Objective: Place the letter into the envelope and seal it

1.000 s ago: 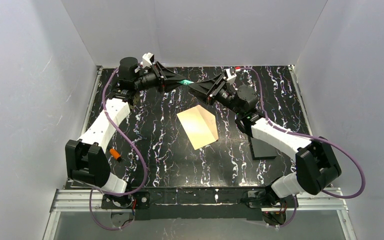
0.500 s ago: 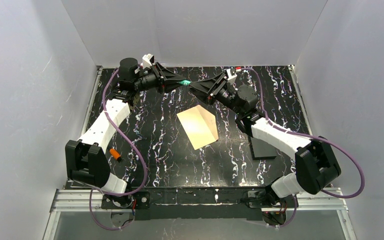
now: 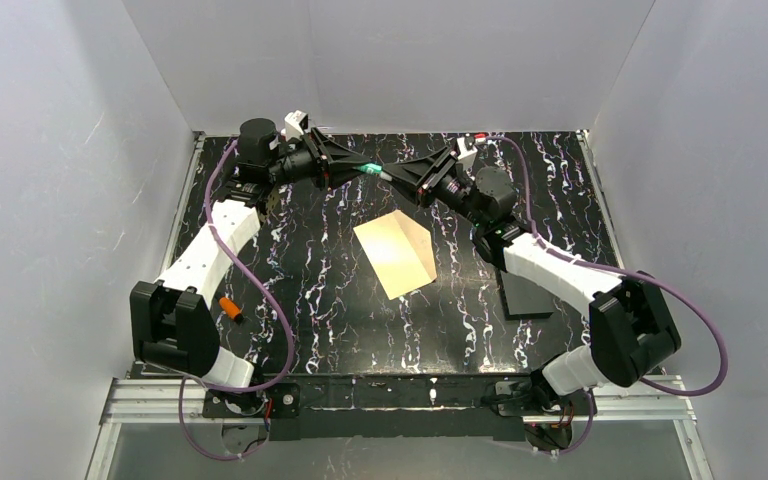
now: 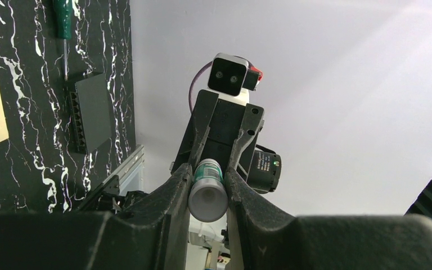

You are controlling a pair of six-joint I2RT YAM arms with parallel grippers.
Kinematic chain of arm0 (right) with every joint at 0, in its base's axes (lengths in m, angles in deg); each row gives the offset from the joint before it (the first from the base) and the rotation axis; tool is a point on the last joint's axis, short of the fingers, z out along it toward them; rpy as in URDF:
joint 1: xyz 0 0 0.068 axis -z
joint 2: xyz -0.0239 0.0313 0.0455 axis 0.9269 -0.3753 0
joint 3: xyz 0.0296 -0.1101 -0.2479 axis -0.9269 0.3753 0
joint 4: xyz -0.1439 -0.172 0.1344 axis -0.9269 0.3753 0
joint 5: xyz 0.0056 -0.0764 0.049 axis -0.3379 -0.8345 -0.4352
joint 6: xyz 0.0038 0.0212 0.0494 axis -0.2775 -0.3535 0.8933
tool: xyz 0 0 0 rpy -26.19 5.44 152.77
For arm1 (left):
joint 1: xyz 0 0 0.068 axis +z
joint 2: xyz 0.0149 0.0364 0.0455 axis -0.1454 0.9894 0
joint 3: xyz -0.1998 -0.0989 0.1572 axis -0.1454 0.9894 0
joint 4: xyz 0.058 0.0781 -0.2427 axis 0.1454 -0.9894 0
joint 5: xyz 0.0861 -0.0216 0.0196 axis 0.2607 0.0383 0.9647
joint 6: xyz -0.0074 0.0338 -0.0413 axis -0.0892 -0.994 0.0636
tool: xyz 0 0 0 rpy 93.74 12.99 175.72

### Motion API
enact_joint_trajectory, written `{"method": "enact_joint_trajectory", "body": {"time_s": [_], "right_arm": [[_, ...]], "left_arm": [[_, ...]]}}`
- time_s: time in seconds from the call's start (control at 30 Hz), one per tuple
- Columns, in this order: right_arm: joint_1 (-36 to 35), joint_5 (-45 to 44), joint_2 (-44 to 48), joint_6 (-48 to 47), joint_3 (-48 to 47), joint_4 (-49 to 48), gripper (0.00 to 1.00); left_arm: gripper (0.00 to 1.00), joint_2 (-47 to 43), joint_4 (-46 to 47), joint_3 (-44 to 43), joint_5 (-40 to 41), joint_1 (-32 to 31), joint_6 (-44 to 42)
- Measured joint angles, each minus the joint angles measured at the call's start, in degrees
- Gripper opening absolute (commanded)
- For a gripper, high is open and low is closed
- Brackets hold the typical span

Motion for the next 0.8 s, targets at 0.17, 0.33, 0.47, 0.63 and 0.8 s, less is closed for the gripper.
{"method": "enact_joint_trajectory", "body": {"time_s": [0.17, 0.33, 0.47, 0.63, 0.8], "right_arm": [[0.00, 1.29, -1.11, -0.07, -0.96, -0.46, 0.44], [0.04, 2.60, -1.40, -0.83, -1.31, -0.61, 0.05], [0.37, 3.34, -1.40, -1.05, -1.31, -0.52, 0.01], [1.75, 6.93, -1.07, -3.41, -1.27, -0.26, 0.01], [5.81, 13.22, 0.37, -8.79, -0.39, 0.74, 0.01]], "left_arm": [[0.00, -0.04, 0.02, 0.15, 0.00, 0.00, -0.02], [0.00, -0.13, 0.39, 0.26, -0.24, 0.00, 0.28], [0.00, -0.15, 0.63, 0.28, -0.50, 0.22, 0.57], [0.00, 0.04, 0.63, 0.52, -2.40, 1.07, 0.85], [0.00, 0.33, 0.98, 2.64, -3.32, 5.51, 1.25]]}}
